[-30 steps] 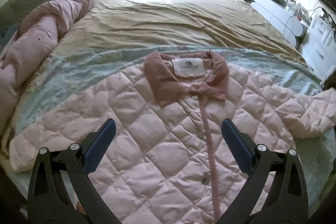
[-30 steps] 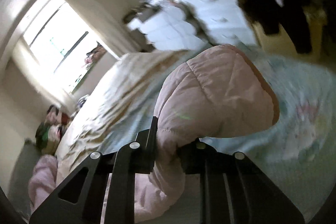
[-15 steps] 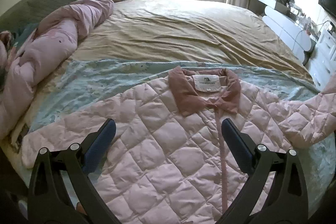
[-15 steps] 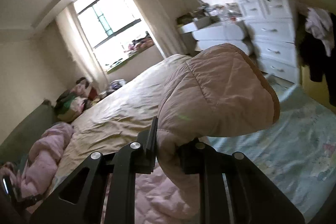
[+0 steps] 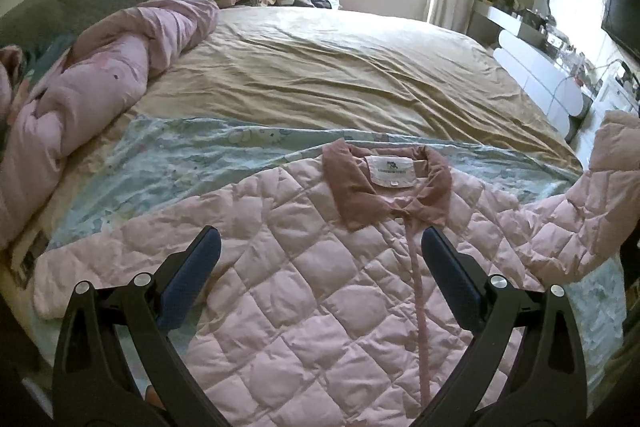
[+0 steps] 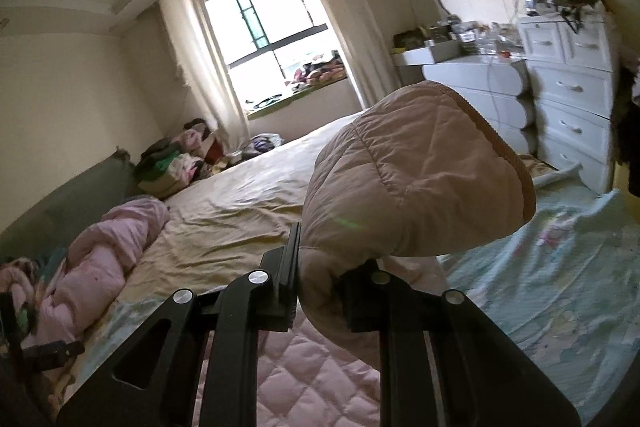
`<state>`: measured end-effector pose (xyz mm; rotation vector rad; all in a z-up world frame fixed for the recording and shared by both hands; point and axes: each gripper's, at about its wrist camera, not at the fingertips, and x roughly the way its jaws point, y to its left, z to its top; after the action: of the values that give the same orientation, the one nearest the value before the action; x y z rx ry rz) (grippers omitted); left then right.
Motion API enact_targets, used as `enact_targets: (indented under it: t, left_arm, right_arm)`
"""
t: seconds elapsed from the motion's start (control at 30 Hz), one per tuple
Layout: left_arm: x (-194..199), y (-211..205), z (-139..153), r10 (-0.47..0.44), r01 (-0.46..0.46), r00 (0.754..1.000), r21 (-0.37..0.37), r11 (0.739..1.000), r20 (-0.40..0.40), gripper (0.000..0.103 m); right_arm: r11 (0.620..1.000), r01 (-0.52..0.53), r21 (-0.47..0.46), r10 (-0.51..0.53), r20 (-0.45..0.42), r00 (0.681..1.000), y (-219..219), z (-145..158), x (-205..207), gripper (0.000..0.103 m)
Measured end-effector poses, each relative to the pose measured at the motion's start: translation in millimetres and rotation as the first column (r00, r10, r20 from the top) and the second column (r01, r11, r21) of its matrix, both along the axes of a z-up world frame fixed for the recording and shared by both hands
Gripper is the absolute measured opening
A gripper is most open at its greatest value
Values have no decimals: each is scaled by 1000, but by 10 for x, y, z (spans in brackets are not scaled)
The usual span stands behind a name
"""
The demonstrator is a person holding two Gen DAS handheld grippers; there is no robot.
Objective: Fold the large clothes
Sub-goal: 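Lift the sleeve with the right tool, lay it across the coat, open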
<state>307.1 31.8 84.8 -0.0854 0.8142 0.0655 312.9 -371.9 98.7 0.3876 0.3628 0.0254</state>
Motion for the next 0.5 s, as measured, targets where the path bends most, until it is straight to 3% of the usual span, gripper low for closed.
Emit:
enact_targets:
  t: [0.3,0.5]
  left_arm:
    - [-42,243,-18,36,-35,999,-44,998,14,94]
    - [-50,353,-114,46,-45,999,-52,998,7,94]
  right_arm:
    - [995,-79,-59,79,-4,997,589,13,127,16]
    - [986,-144,-87,142,-26,990,959,-139,211,16]
